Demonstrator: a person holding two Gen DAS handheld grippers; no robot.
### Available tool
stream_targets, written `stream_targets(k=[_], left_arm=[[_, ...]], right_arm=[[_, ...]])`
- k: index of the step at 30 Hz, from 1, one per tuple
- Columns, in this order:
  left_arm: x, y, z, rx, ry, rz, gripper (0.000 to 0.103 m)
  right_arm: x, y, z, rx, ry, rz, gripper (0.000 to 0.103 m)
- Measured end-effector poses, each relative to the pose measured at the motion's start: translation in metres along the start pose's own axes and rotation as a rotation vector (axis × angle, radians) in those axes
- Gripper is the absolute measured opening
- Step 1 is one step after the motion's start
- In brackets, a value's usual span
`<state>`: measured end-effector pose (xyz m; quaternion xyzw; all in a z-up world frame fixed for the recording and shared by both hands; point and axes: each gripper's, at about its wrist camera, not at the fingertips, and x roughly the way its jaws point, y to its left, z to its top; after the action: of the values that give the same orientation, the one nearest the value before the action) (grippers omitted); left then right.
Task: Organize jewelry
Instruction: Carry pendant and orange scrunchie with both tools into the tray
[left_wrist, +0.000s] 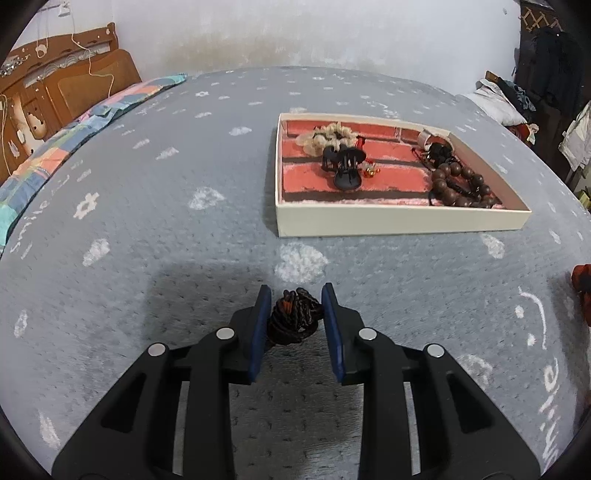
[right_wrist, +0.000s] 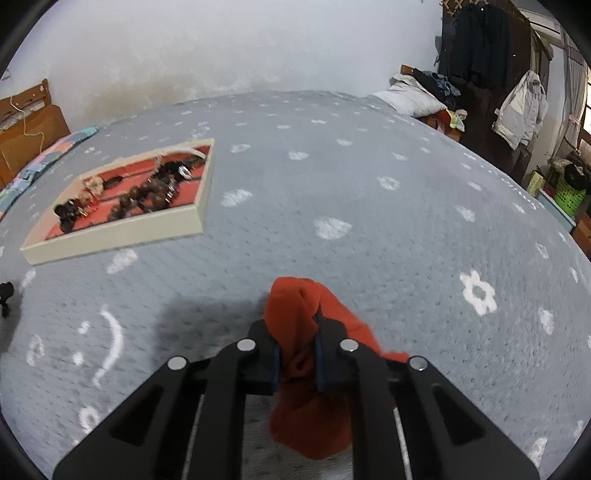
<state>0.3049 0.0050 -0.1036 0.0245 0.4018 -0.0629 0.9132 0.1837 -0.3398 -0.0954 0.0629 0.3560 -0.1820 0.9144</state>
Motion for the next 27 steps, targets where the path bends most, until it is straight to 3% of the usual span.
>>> stream_targets(k=[15, 21, 27], left_arm=[[-0.032, -0.029, 0.07, 0.01, -0.118, -0.047, 0.026], [-0.013, -0.05, 0.096, 0.035, -0.125, -0.056, 0.026], [0.031, -0.065, 0.111, 0.045, -0.099, -0.065, 0.026]], right_arm=[[-0.027, 0.078, 0.087, -0.083, -0.138, 0.126, 0.013], [-0.005, 0.109, 0.117, -0.094, -0.136, 0.177, 0.013], [0.033, 0.133, 0.125, -0.125, -0.115, 0.185, 0.013]])
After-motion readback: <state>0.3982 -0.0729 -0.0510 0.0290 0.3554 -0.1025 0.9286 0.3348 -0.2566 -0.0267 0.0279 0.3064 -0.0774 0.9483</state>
